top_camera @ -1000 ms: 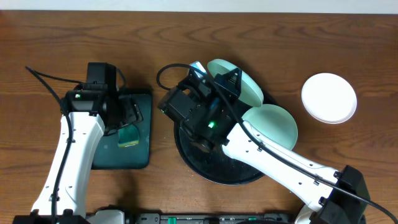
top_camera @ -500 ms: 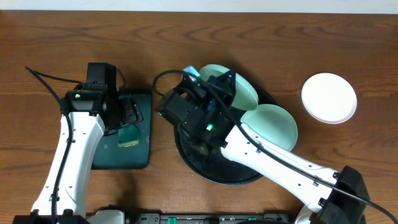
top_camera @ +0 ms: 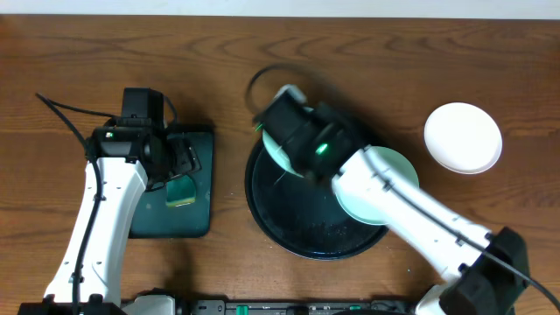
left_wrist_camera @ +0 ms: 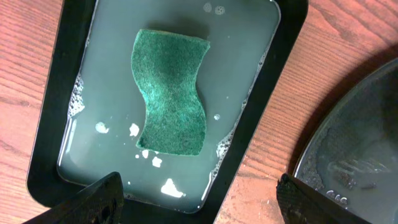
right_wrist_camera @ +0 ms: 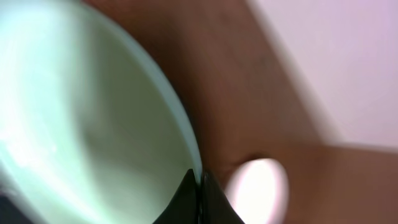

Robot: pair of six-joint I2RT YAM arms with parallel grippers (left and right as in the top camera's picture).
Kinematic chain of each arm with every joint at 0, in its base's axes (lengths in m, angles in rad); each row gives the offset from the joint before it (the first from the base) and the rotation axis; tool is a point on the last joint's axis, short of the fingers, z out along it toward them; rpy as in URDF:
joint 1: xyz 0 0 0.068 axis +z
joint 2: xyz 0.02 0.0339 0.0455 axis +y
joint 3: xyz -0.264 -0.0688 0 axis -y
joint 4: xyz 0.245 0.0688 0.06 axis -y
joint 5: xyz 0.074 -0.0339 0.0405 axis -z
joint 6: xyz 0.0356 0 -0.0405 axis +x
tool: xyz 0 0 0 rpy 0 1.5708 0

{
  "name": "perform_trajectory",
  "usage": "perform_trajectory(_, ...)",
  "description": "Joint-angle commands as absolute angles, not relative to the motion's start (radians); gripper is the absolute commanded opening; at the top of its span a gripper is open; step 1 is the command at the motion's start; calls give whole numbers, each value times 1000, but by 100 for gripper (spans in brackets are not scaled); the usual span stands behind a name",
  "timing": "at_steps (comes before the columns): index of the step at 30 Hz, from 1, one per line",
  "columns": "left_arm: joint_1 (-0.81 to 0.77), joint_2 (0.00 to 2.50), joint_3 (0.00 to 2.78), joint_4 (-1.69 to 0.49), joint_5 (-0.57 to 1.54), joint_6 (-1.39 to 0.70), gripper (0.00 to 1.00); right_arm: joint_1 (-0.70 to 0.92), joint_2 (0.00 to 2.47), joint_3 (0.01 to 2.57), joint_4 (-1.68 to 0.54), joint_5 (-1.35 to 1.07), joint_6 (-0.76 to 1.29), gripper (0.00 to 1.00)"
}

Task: Clean dirty plates on tray and stack at the side
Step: 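Carry the green plate right and stack it on the white plate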

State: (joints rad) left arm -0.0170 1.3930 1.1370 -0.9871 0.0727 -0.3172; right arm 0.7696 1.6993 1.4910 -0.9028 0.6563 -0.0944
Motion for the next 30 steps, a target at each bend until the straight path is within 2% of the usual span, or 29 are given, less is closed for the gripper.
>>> perform_trajectory(1,-19,1386,1134,-990,71,-320,80,595,1679,1504,-889,265,200,1)
perform_trajectory(7,-19,1386,1134,-991,72,-320,80,198,1679,1504,-883,-172,393,1)
perform_trajectory(11,-19,1386,1134,-991,72,-320,80,-26,1679,1504,-887,-326,447,1)
perform_trajectory(15,-19,1386,1134,-990,71,-320,79,-235,1679,1504,-948,-309,485,1)
perform_trajectory(22,-19,1386,1134,-990,71,-320,80,-491,1679,1491,-1033,-161,540,1)
perform_trajectory(30,-19,1386,1134,-989,72,-320,80,-654,1680,1462,-1040,-108,553,1)
